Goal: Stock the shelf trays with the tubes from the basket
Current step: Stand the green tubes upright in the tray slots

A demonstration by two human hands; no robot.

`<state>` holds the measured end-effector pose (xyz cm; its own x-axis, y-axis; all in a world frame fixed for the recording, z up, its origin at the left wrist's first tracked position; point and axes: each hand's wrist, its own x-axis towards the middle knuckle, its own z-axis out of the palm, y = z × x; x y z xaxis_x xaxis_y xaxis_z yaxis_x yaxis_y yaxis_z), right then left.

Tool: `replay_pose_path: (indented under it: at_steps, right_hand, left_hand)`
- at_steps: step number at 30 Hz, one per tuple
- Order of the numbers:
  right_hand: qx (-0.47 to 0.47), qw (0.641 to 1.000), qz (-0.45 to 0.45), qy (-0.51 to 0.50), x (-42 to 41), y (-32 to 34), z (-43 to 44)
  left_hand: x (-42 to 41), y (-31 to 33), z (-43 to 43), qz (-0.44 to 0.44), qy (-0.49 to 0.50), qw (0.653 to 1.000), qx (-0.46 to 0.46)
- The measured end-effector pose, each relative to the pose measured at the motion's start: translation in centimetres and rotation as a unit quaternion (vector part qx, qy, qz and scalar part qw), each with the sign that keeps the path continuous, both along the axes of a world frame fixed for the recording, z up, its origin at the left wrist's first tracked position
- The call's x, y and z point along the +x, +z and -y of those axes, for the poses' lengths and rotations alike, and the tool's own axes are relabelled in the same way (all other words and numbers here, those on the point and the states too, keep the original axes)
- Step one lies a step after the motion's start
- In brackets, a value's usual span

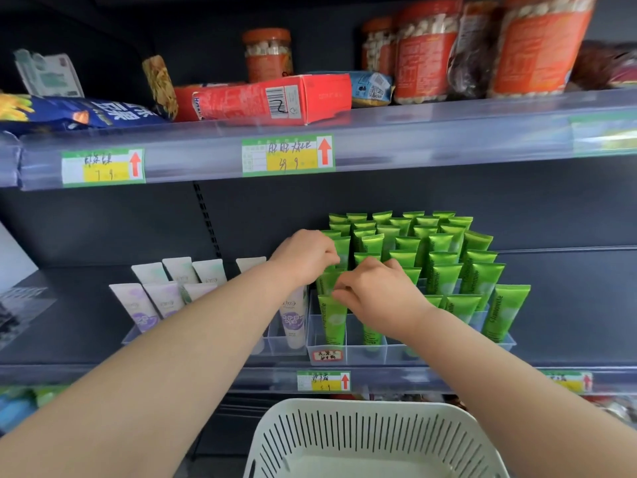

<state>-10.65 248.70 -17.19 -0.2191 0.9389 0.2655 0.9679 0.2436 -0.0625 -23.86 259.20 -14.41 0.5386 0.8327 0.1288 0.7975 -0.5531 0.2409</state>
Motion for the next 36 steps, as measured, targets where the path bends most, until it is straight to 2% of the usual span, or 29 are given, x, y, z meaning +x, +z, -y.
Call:
replay_pose_path:
  at_steps: [3,7,10,15,20,28,36]
  right_hand:
    - [0.019,1.000,0.012,-0.012,0.7,0.1,0.0]
    - [0.027,0.999,0.008,-0.017,1.6,-0.1,0.0]
    - [0.042,0.999,0.006,-0.014,2.1,-0.2,0.0]
    - [0.057,0.998,-0.003,-0.017,2.8,-0.5,-0.3]
    - [0.065,0.998,-0.003,-0.017,3.2,-1.0,-0.5]
    - [0.078,0.997,-0.006,-0.020,2.7,-0.5,0.1]
    - [0.153,0.987,-0.006,-0.050,2.5,-0.5,3.1]
  left_hand:
    - [0.1,0.0,-0.8,0.000,0.032,0.998,0.053]
    - [0.7,-0.9,-1.9,-0.062,0.045,0.996,0.037]
    - [1.2,-1.5,-2.3,-0.072,0.050,0.995,0.037]
    - [2.4,-1.7,-2.7,-0.055,0.040,0.996,0.049]
    - [2.7,-1.8,-2.7,-0.031,0.044,0.998,0.024]
    - [1.8,-0.4,-1.2,-0.008,0.027,0.998,0.062]
    - [1.0,1.1,2.9,0.026,0.006,0.993,0.112]
